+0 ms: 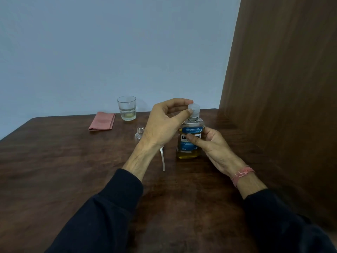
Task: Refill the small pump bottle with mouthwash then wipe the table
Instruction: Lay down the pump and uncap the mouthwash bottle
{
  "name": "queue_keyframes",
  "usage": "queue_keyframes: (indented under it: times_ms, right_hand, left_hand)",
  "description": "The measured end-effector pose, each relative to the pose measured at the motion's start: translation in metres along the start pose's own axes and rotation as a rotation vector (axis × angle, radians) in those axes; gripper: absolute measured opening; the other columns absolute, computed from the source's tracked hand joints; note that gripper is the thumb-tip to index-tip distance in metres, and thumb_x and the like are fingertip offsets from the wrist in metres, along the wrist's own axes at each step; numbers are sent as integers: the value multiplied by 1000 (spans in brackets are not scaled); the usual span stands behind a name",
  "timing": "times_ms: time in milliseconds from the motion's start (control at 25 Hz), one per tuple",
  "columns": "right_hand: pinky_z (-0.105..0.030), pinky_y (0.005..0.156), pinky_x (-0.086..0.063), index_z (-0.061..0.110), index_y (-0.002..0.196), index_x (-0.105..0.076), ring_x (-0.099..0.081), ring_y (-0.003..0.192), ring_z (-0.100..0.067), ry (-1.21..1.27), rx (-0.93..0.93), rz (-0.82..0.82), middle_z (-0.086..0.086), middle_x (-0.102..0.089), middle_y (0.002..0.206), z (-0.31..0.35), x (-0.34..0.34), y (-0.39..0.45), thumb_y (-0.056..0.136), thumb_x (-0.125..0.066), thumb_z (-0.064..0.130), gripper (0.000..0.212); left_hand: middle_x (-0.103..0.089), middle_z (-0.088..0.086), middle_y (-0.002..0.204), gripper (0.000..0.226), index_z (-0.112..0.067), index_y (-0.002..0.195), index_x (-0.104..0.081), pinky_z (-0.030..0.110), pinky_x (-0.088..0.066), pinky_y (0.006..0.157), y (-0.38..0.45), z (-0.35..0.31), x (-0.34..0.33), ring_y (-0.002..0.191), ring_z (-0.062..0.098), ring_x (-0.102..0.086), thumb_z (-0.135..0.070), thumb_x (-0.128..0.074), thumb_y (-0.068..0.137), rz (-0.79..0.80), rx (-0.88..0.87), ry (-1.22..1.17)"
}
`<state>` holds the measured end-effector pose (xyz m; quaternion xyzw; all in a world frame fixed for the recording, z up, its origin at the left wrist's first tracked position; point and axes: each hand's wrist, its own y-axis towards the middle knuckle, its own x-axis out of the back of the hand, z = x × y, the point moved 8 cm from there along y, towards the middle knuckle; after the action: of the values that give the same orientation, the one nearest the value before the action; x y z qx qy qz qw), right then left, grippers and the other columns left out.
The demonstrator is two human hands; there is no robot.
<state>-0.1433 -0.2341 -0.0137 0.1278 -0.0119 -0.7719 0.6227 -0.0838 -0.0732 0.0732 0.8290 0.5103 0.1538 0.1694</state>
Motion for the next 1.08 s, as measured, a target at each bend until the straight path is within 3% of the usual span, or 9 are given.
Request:
queue_keyframes:
  times_ms: [80,200,320,400,520,600,840,920,1080]
  right_hand:
    - [-27,90,-65,18,126,-76,-78,121,-20,10,-6,3,-7,-81,129,0,-1,-1,78,-88,24,49]
    - [-29,93,-65,18,127,-75,-77,122,-20,-7,-7,3,-7,-81,130,1,-1,-2,81,-87,23,48]
    - [-36,103,-62,18,130,-74,-76,126,-19,-25,-15,7,-5,-80,131,0,0,-1,80,-87,26,52]
    - [-40,107,-60,17,131,-73,-75,127,-20,-27,-24,9,-5,-80,132,-1,1,-1,79,-88,27,56]
    - [-44,109,-59,17,132,-74,-74,129,-22,-26,-34,7,-6,-80,133,-1,1,-1,75,-89,29,60]
    - [-40,106,-61,20,128,-75,-75,127,-21,-25,-24,7,-5,-80,132,1,0,-1,72,-91,32,59]
    - [-33,99,-64,23,126,-77,-76,125,-20,-21,0,24,-4,-80,132,1,-1,0,68,-95,37,63]
    - [-34,100,-64,24,124,-80,-76,126,-22,-13,8,19,-6,-80,132,0,-1,2,70,-96,36,58]
    - [-32,98,-65,31,116,-84,-76,125,-20,-7,11,20,-5,-80,132,-1,1,3,68,-97,36,49]
  left_hand:
    - [-90,-6,111,23,-12,127,-85,12,-59,62,-1,1,0,93,1,-84,-12,-85,104,-2,10,-28]
    - [-88,-5,114,35,-20,129,-84,42,-72,88,-2,0,1,104,27,-86,-22,-94,96,-32,-8,-11]
    - [-82,-5,117,45,-30,136,-82,64,-67,95,-2,1,-2,96,56,-76,-36,-96,94,-33,6,54]
    - [-80,-5,119,44,-31,136,-83,66,-67,95,-1,1,-6,91,52,-77,-39,-95,94,-23,26,73]
    - [-78,-12,109,37,-31,127,-87,61,-68,97,-2,-1,-7,80,27,-73,-42,-95,93,-49,62,82]
    - [-73,-15,101,34,-30,124,-87,57,-69,97,-2,-2,-6,83,15,-70,-41,-96,92,-76,74,56]
    - [-76,-11,106,34,-32,122,-85,49,-71,91,-2,-6,-2,107,29,-81,-44,-96,92,-117,47,45]
    - [-77,-11,105,33,-32,121,-85,40,-69,78,-2,-7,1,104,31,-82,-45,-95,92,-136,35,17]
    - [-77,-15,93,26,-24,109,-78,21,-53,69,-7,-11,12,88,2,-76,-40,-94,95,-230,-20,-36]
